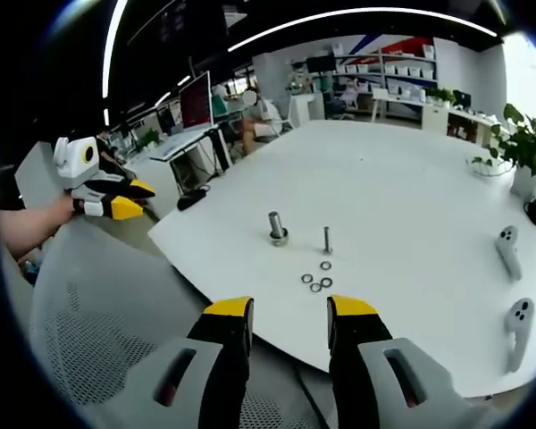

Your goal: Place the washer onto the threaded stud by aligning its center hole with the stud, sliding it down to the base, and recovering from edge contact or off-axis alignment until the washer reaches the visible bottom stop.

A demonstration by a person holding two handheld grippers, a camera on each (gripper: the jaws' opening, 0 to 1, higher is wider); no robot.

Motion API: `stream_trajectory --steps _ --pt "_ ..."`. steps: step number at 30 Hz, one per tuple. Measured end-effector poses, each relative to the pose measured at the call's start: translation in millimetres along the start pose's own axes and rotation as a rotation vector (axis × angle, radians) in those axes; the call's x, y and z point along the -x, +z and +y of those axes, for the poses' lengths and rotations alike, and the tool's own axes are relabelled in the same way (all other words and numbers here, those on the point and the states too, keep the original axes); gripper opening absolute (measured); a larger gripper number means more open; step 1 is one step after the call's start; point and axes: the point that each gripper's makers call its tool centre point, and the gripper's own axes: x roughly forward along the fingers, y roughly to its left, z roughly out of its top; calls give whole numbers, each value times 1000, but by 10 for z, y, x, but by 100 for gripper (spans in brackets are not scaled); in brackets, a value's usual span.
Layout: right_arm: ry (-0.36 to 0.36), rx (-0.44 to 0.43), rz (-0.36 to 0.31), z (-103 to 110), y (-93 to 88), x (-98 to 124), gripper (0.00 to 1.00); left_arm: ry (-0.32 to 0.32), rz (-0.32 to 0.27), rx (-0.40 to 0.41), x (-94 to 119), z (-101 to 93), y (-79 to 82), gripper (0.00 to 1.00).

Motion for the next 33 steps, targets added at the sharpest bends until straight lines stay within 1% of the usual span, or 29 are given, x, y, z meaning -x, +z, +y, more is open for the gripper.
stream_trajectory --steps 4,10,14,18,22,24,25,28,32,33 --pt "-3 -7 -5 -5 5 5 35 -10 9 1 -8 -18 -14 29" --pt "22 14 25 47 -37 -20 35 -7 20 -1 -9 -14 -38 29" --pt "32 28 36 67 -45 -20 36 -2 19 1 -6 -5 -33 29" --pt "48 22 47 77 -59 -19 38 -4 13 -6 -2 -9 -24 29" --pt "61 29 62 25 -61 -31 38 1 3 -6 9 6 -9 29" --pt "68 36 105 -44 -103 -58 38 -1 -1 2 12 9 -6 29" --pt "67 43 113 -69 -106 -72 37 -3 0 1 11 6 -8 29" --pt "65 66 135 -154 -99 -151 37 1 4 -10 10 6 -13 29" --pt "81 80 152 -192 -68 -264 36 6 1 -3 14 25 -10 29" --pt "100 79 146 -186 -8 -334 35 5 6 -1 12 22 -20 29"
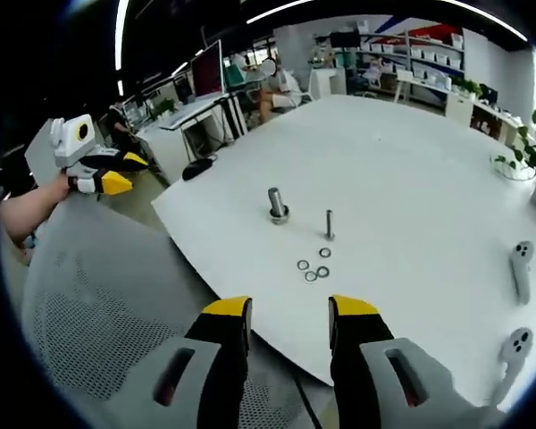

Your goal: Place the washer onto the threaded stud by aligning its center hole with the stud, sliding it down to the base, and recovering from edge contact or off-axis alignment until the washer reaches the visible bottom stop.

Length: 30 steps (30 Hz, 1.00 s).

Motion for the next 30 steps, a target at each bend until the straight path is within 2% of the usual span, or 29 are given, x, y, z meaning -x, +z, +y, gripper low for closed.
stream_trajectory --steps 3,9,14,15,17,20,24,30 --pt "10 0 0 -42 90 -131 34 -5 4 -6 -6 -10 -11 29" --pt "15 55 54 -125 194 -442 34 9 7 -1 -3 21 -23 29" --pt "7 132 135 -258 86 -655 33 7 33 2 -20 23 -73 29" --pt "10 139 173 -289 8 -694 32 6 36 -1 -24 23 -79 29" --pt "10 152 191 -328 -52 -763 31 3 46 -4 -30 15 -99 28" --pt "15 216 276 -412 -253 -850 27 8 57 6 -32 30 -123 28" --pt "18 235 304 -474 -327 -953 24 15 72 11 -36 40 -151 28" --pt "11 265 322 -542 -283 -1108 24 19 93 11 -48 47 -187 27"
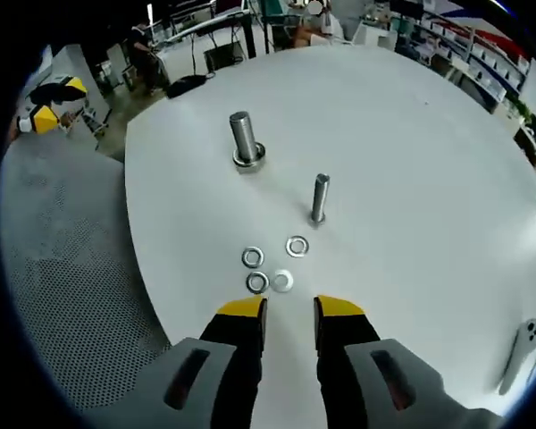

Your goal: Place the washer onto the threaded stud by aligning its center hole with the stud, sliding it down to the base, and recovering from edge contact or off-axis alignment until the washer reaches the visible bottom stop.

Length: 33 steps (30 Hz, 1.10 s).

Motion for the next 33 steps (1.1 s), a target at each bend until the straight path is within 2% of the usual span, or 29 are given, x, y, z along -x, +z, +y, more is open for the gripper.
stream_trajectory --steps 10,11,12,13,14,19,24,25,27,33 --pt "5 58 52 -4 4 -172 23 5 -1 4 -1 13 2 27" --pt "0 77 63 -10 -7 -179 23 4 -2 5 0 11 5 27" --pt "-6 131 93 -36 -37 -172 22 4 -2 6 1 10 5 27" --pt "-11 105 60 -32 16 -178 22 4 -4 7 2 10 7 27" --pt "-11 102 76 -54 18 -180 22 4 -5 7 3 11 9 27" --pt "4 62 69 -76 48 -206 22 -3 -7 7 1 0 15 27" --pt "37 182 94 30 86 -244 23 -1 -21 7 10 10 42 27" --pt "38 203 82 57 122 -251 22 -1 -25 9 13 14 49 27" --pt "73 181 130 129 94 -245 18 -2 -25 11 10 14 47 27" --pt "75 271 236 103 44 -222 18 0 -20 6 8 9 37 26"
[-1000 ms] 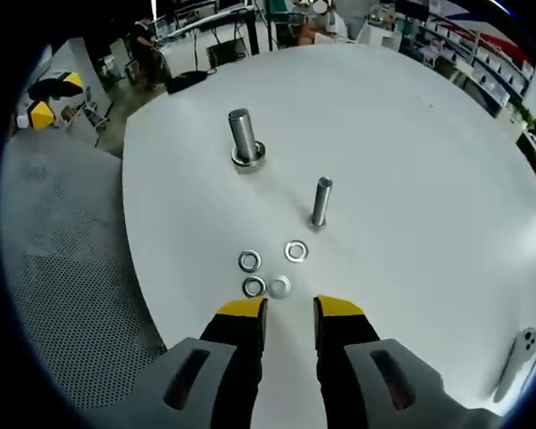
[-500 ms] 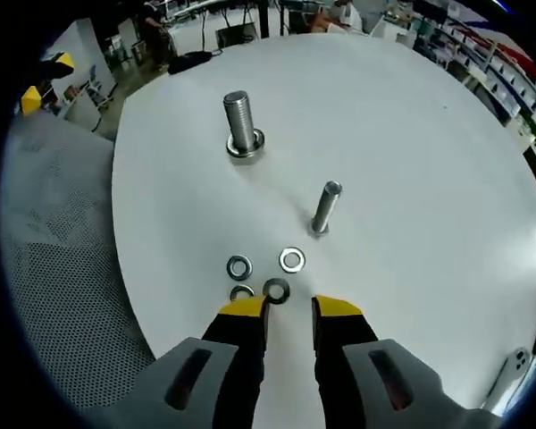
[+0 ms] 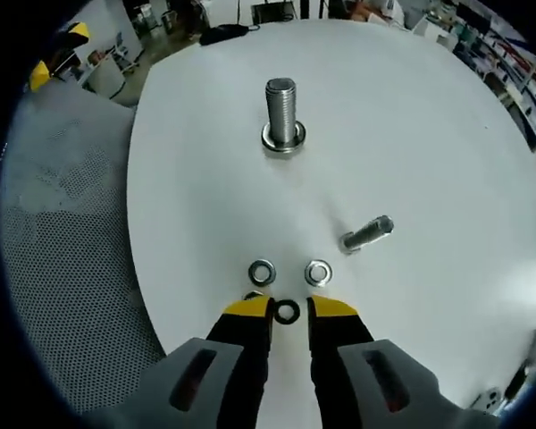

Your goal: Place the washer onto the threaded stud by aligning its center hole with the stud, sliding it down to the base, and recovering from edge contact or off-axis alignment until the washer reaches the visible bottom stop.

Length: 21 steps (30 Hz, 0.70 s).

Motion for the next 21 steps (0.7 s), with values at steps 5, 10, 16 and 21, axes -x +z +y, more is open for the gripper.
stream_trajectory --steps 5,10,16,21 --pt "-7 71 41 -18 -116 11 19 4 -5 -2 4 4 11 26" --pt "0 63 23 -50 -136 11 19 9 -12 -1 7 9 22 26" --pt "7 84 49 -52 -130 -6 18 3 -6 -4 1 2 10 26" --pt "7 158 66 -29 -107 -5 18 6 5 -9 -2 -2 -4 26"
